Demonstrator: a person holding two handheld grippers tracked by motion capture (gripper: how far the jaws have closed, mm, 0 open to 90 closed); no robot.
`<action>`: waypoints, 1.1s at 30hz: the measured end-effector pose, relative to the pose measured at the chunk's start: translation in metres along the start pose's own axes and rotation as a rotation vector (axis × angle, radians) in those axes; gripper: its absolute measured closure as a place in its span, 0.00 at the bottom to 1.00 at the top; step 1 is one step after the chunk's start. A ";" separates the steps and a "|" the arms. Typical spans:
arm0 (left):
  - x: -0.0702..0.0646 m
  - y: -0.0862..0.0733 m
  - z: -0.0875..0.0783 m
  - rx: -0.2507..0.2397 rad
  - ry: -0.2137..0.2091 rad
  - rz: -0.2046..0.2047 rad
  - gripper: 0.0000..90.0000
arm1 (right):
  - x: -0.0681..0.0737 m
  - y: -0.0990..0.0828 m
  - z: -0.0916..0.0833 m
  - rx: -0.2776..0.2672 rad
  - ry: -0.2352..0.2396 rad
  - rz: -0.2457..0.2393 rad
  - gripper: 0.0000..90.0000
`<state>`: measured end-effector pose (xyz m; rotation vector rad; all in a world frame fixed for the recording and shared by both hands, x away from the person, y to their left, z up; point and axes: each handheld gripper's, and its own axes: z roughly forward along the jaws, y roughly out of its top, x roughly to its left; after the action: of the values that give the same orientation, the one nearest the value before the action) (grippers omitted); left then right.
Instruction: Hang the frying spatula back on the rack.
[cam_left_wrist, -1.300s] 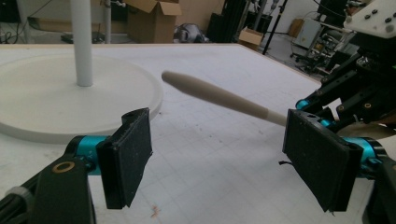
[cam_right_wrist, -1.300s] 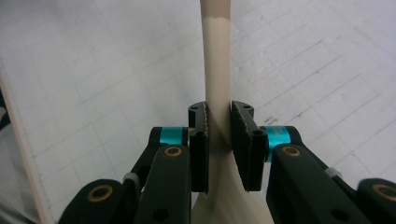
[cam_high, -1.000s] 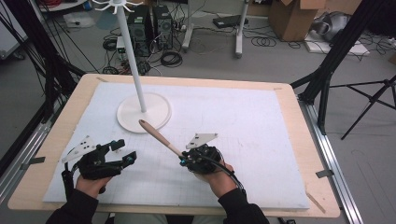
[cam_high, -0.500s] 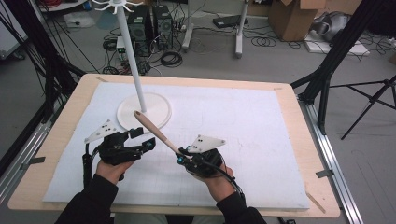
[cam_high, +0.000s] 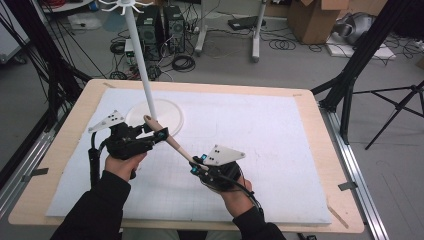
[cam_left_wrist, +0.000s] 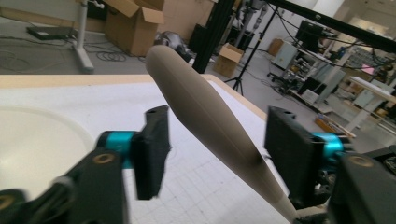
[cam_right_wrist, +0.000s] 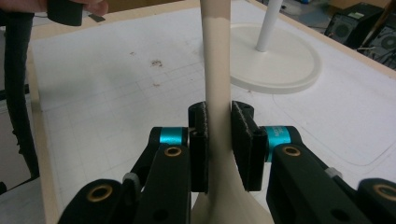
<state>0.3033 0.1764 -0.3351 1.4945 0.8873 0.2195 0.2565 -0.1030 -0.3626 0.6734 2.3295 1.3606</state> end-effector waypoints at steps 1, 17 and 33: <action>-0.001 0.000 0.001 0.006 -0.001 -0.003 0.53 | 0.000 0.000 0.000 0.001 -0.004 -0.005 0.86; -0.008 0.009 -0.004 -0.026 -0.114 -0.116 0.73 | 0.004 0.003 -0.002 -0.026 -0.017 -0.015 0.86; -0.036 0.024 -0.009 -0.109 -0.226 -0.018 0.79 | 0.006 0.009 -0.011 -0.097 0.006 -0.030 0.85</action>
<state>0.2827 0.1629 -0.2979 1.3786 0.6961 0.0814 0.2479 -0.1040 -0.3500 0.6027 2.2522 1.4539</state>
